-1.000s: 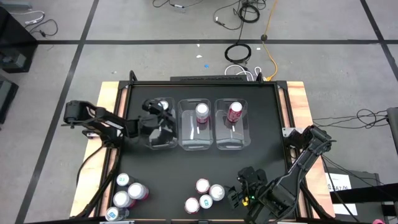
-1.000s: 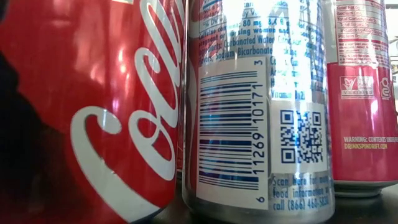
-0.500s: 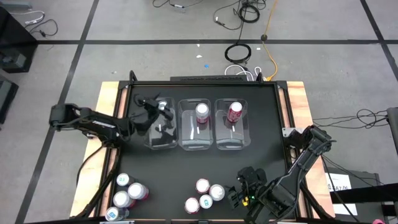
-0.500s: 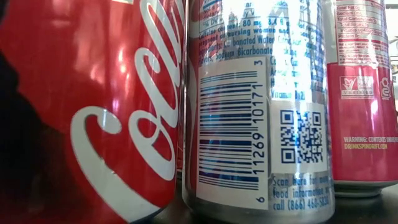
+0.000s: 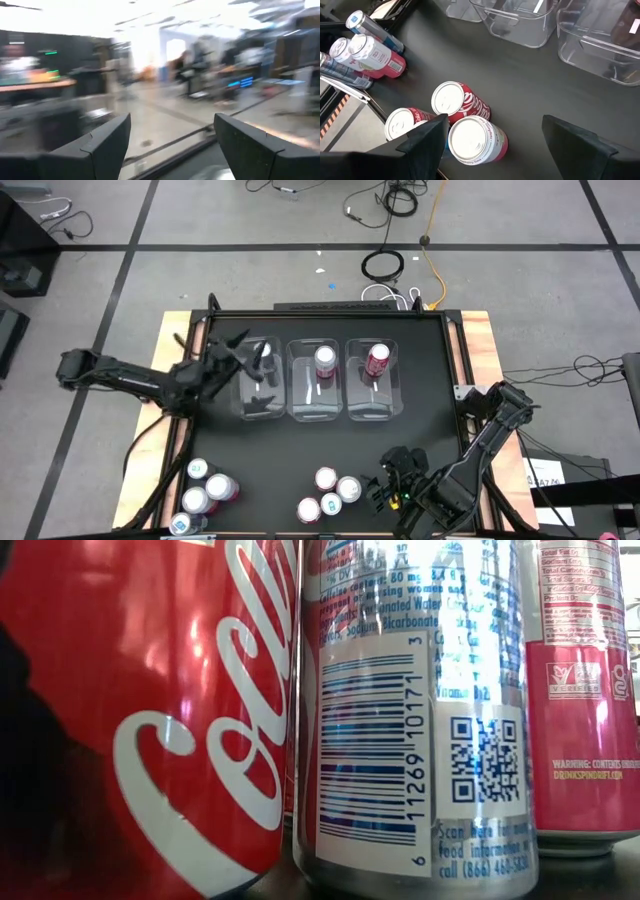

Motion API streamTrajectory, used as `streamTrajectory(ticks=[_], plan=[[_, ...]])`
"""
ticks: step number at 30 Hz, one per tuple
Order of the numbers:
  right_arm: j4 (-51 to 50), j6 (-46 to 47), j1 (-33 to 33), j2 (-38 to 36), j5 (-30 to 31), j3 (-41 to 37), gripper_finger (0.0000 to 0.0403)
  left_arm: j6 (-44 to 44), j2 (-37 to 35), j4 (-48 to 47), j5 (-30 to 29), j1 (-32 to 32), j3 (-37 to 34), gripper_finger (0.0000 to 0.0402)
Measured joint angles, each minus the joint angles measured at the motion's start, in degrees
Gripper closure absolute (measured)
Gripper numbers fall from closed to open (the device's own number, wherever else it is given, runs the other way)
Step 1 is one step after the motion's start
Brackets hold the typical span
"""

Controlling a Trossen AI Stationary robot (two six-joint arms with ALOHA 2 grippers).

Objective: Sort soda cans
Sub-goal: Put the red-white soda can into the right transparent bin

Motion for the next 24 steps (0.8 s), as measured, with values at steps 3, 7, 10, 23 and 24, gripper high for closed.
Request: streamTrajectory(ticks=[3,7,10,23,24], plan=[[-0.36,-0.01,0.02,0.00,0.79,0.00,0.0090,-0.09,-2.94,-0.16,5.07,-5.15,0.00,0.0107],[-0.53,-0.02,0.00,0.00,2.56,0.00,0.0090,-5.69,-4.77,-2.59,12.71,-11.57,0.02,0.0107],[-0.57,-0.23,0.02,0.00,2.61,0.00,0.0090,-10.97,-5.05,-7.21,17.89,-15.29,0.02,0.0107],[-1.33,-0.85,0.01,0.00,-4.85,0.00,0.0090,-19.54,-4.26,-45.30,25.17,-28.74,11.07,0.0107],[-1.74,0.19,0.03,0.00,-5.89,0.00,0.0090,-19.54,-4.24,-46.81,25.19,-29.31,12.10,0.0107]])
